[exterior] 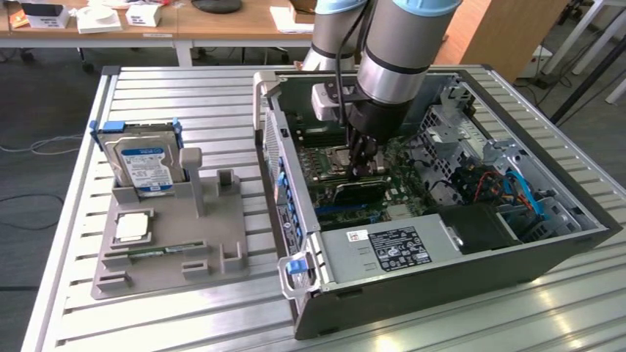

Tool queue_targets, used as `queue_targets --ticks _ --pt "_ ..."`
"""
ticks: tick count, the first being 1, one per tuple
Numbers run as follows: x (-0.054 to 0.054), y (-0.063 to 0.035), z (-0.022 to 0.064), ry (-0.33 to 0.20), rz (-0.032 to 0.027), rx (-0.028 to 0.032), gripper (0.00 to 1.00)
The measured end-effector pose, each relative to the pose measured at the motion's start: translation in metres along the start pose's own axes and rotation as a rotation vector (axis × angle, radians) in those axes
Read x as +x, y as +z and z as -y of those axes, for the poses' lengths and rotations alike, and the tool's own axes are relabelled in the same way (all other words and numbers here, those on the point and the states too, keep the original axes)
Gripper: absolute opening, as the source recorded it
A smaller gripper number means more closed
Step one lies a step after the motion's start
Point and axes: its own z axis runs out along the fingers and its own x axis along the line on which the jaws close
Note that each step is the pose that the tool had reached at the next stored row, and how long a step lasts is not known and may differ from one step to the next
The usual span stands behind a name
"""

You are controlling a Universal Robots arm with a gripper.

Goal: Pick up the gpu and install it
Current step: 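Press down on the gpu until it lock into place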

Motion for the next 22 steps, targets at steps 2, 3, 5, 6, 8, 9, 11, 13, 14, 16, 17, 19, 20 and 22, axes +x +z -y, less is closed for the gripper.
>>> queue_targets --ticks 2,3,5,6,8,9,11,13,14,16,17,19,20,22 --pt "0.0000 0.0000 0.0000 0.000 -0.0001 -0.0001 0.11" --pt "0.0000 0.0000 0.0000 0.000 -0.0001 0.0000 0.11" --pt "0.0000 0.0014 0.0000 0.000 0.0004 0.0002 0.11" --pt "0.0001 0.0020 0.0000 0.000 0.0003 0.0001 0.11" --pt "0.0001 0.0019 0.0000 0.000 -0.0001 0.0000 0.11" --pt "0.0001 0.0019 0.0000 0.000 -0.0001 0.0000 0.11" --pt "0.0002 0.0042 0.0000 0.000 0.0003 0.0001 0.11" --pt "0.0002 0.0043 -0.0001 0.000 0.0000 0.0000 0.11" --pt "0.0002 0.0045 -0.0001 0.000 0.0000 0.0001 0.11" --pt "0.0003 0.0047 -0.0001 0.000 0.0000 0.0000 0.11" --pt "0.0002 0.0047 -0.0001 0.000 0.0000 0.0000 0.11" --pt "0.0002 0.0043 0.0000 0.000 0.0000 0.0001 0.11" --pt "0.0001 0.0034 0.0000 0.000 0.0000 0.0002 0.11" --pt "0.0001 0.0016 0.0000 0.000 -0.0003 0.0000 0.11"
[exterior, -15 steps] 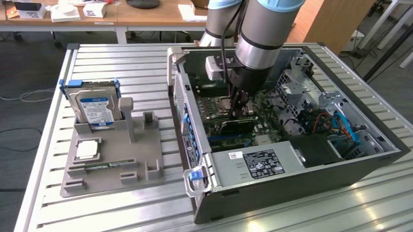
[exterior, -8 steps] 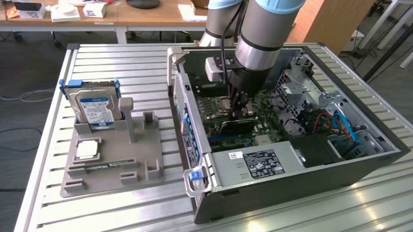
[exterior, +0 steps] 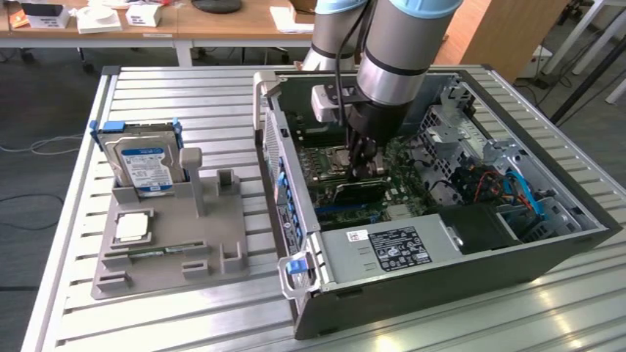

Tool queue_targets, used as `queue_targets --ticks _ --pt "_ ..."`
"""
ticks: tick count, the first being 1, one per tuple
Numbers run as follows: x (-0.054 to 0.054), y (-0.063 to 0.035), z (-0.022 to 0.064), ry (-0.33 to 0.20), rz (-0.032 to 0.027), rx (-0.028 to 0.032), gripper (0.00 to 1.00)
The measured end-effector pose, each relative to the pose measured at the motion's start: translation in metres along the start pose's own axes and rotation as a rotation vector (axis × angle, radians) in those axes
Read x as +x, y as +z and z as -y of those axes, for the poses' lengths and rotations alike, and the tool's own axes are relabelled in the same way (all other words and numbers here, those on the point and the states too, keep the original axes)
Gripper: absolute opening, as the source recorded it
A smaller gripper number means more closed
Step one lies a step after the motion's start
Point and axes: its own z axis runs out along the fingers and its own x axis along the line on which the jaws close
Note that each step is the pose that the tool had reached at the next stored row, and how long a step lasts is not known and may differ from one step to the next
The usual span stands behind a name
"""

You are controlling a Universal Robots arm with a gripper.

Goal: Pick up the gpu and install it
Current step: 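Press down on the gpu until it lock into place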

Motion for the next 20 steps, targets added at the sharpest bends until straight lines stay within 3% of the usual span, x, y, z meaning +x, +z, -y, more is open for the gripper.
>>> queue_targets --ticks 20 --pt "0.0000 -0.0004 0.0000 0.000 -0.0002 -0.0001 0.11"
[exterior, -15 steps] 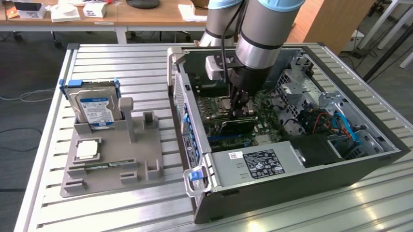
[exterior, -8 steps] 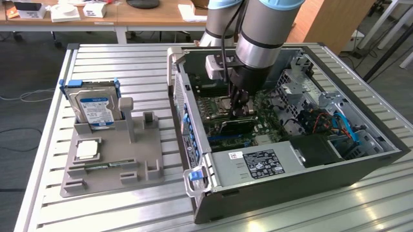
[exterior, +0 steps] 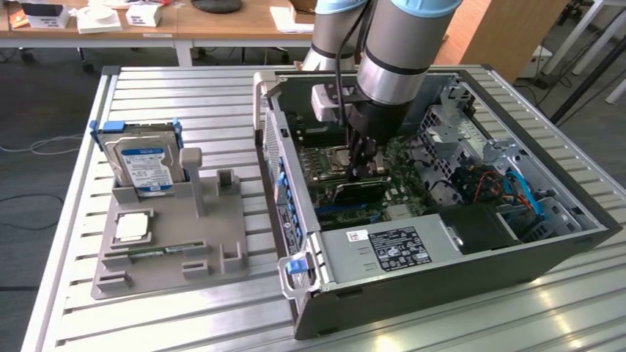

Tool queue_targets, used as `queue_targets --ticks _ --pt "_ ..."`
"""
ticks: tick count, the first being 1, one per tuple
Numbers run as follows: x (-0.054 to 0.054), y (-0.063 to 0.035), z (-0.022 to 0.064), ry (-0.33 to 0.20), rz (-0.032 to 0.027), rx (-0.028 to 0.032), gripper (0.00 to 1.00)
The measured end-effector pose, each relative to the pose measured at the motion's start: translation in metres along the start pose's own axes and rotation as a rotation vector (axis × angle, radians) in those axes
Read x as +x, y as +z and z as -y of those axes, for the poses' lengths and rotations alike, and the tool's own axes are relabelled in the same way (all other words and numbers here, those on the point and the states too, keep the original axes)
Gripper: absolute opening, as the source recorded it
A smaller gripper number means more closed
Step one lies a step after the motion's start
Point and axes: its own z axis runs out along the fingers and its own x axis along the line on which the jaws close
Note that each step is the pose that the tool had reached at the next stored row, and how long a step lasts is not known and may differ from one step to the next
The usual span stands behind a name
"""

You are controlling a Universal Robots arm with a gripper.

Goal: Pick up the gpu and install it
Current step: 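Press down on the gpu until it lock into place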

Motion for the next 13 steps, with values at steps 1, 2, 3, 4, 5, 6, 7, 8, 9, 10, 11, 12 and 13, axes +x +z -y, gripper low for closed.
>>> queue_targets --ticks 1,2,3,4,5,6,7,8,9,10,11,12,13 --pt "0.0000 0.0001 0.0000 0.000 0.0002 0.0001 0.11" --pt "0.0000 0.0001 0.0000 0.000 0.0001 0.0000 0.11" --pt "0.0000 0.0002 0.0000 0.000 0.0002 0.0000 0.11" --pt "0.0000 0.0004 0.0000 0.000 0.0002 0.0000 0.11" --pt "0.0000 0.0006 0.0000 0.000 0.0004 0.0002 0.11" --pt "0.0000 0.0005 0.0000 0.000 0.0003 0.0001 0.11" --pt "0.0000 0.0005 0.0000 0.000 0.0001 0.0000 0.11" --pt "0.0000 0.0005 0.0000 0.000 0.0001 0.0000 0.11" --pt "0.0000 0.0006 0.0000 0.000 0.0001 0.0000 0.11" --pt "0.0000 0.0006 0.0000 0.000 0.0001 0.0000 0.11" --pt "0.0000 0.0007 0.0000 0.000 0.0002 0.0001 0.11" --pt "0.0000 0.0007 0.0000 0.000 0.0002 0.0000 0.11" --pt "0.0000 0.0010 0.0000 0.000 0.0002 0.0001 0.11"
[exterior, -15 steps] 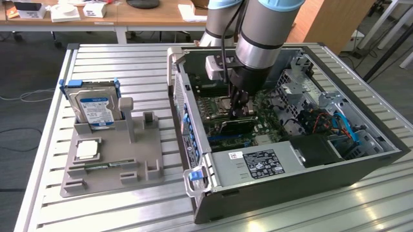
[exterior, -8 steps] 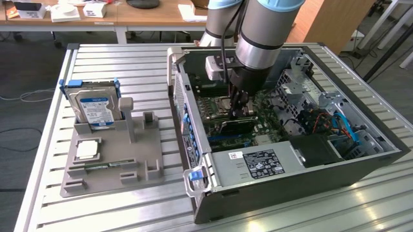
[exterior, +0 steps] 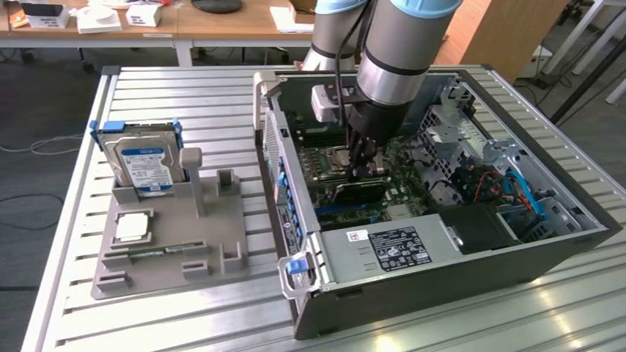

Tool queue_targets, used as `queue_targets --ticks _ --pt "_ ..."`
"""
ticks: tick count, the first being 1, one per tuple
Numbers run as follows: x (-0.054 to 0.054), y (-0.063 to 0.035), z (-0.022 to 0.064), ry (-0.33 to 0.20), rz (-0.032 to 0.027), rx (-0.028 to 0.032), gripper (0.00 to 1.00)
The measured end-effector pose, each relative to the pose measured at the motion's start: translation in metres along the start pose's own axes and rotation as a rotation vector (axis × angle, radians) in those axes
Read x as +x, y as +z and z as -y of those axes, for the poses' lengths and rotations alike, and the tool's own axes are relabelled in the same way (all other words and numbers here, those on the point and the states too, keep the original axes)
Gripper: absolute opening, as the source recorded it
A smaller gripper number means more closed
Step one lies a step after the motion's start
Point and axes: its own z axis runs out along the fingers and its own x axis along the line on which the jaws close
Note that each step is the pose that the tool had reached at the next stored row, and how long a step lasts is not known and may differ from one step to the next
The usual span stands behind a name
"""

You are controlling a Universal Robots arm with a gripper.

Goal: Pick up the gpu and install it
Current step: 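Press down on the gpu until it lock into place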

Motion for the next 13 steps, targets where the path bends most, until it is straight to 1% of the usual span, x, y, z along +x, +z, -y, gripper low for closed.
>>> queue_targets --ticks 13 --pt "0.0001 0.0013 0.0000 0.000 -0.0001 -0.0001 0.11"
